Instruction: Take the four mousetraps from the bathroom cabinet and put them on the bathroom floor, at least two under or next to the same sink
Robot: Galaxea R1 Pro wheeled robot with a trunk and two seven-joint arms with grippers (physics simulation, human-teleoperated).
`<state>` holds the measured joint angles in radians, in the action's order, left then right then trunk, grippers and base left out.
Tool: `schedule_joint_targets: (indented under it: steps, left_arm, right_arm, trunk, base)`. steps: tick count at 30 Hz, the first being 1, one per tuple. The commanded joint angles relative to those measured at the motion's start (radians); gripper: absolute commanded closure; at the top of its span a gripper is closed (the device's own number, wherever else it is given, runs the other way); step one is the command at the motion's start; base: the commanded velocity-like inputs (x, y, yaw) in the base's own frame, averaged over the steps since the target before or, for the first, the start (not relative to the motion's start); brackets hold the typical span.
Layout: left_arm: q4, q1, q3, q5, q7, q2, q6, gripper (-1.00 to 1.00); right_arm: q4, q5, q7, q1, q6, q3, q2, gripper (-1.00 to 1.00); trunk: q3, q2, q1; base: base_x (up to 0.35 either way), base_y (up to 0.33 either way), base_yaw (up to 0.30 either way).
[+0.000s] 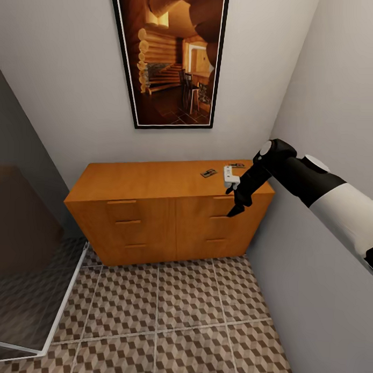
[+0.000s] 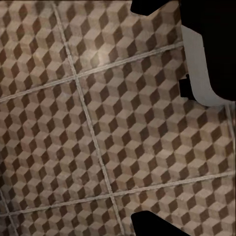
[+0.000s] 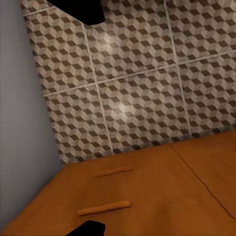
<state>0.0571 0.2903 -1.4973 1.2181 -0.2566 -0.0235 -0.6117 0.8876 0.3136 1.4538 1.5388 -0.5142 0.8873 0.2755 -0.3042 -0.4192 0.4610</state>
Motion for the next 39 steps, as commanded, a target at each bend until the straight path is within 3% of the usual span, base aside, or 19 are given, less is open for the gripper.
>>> schedule_joint_targets:
  steps: [1, 4, 9, 13, 17, 21, 24, 28, 36, 39]
  left_arm:
    - [-0.001, -0.007, -0.009, 0.002, 0.026, -0.011, 0.008, -1.0]
    - [-0.012, -0.015, -0.009, 0.001, 0.066, -0.026, 0.016, -1.0]
    - [-0.044, -0.024, -0.009, 0.0, 0.12, -0.051, 0.044, -1.0]
    - [-0.06, -0.031, -0.009, -0.001, 0.183, -0.072, 0.105, -1.0]
    - [-0.064, -0.039, -0.009, -0.002, 0.22, -0.086, 0.14, -1.0]
    - [-0.066, -0.043, -0.009, -0.002, 0.234, -0.091, 0.152, -1.0]
    - [-0.068, -0.044, -0.009, -0.002, 0.237, -0.093, 0.155, -1.0]
    - [-0.07, -0.045, -0.009, -0.002, 0.24, -0.094, 0.158, -1.0]
    - [-0.071, -0.045, -0.009, -0.002, 0.241, -0.094, 0.158, -1.0]
    - [-0.071, -0.047, -0.009, -0.002, 0.241, -0.094, 0.158, -1.0]
  right_arm:
    - [0.002, 0.007, 0.008, 0.002, -0.006, 0.003, -0.003, -1.0]
    - [0.003, 0.027, 0.014, 0.002, -0.002, 0.003, -0.01, -1.0]
    - [0.005, 0.113, 0.051, 0.003, 0.004, 0.004, -0.027, -1.0]
    - [0.0, 0.233, 0.087, 0.003, 0.027, 0.009, -0.061, -1.0]
    - [-0.005, 0.278, 0.098, 0.003, 0.041, 0.009, -0.071, -1.0]
    - [-0.006, 0.29, 0.104, 0.003, 0.044, 0.006, -0.073, -1.0]
    - [-0.007, 0.281, 0.106, 0.003, 0.044, 0.003, -0.07, -1.0]
    - [-0.009, 0.225, 0.108, 0.003, 0.045, -0.002, -0.063, -1.0]
    - [-0.01, 0.023, 0.108, 0.003, 0.044, -0.068, -0.02, -1.0]
    - [-0.01, -0.005, 0.108, 0.003, 0.043, -0.087, -0.014, -1.0]
  trunk:
    - [-0.002, -0.002, 0.001]
    - [-0.002, -0.002, 0.001]
    - [-0.002, -0.002, 0.001]
    - [-0.002, -0.002, 0.001]
    - [-0.002, -0.002, 0.001]
    - [-0.002, -0.002, 0.001]
    - [-0.002, -0.002, 0.001]
    - [-0.002, -0.002, 0.001]
    - [-0.002, -0.002, 0.001]
    - [-0.002, -0.002, 0.001]
  base:
    - [0.0, 0.0, 0.0]
    - [0.0, 0.0, 0.0]
    - [0.0, 0.0, 0.0]
    - [0.0, 0.0, 0.0]
    - [0.0, 0.0, 0.0]
    - [0.0, 0.0, 0.0]
    - [0.0, 0.0, 0.0]
    - [0.0, 0.0, 0.0]
    - [0.0, 0.0, 0.0]
    - [0.0, 0.0, 0.0]
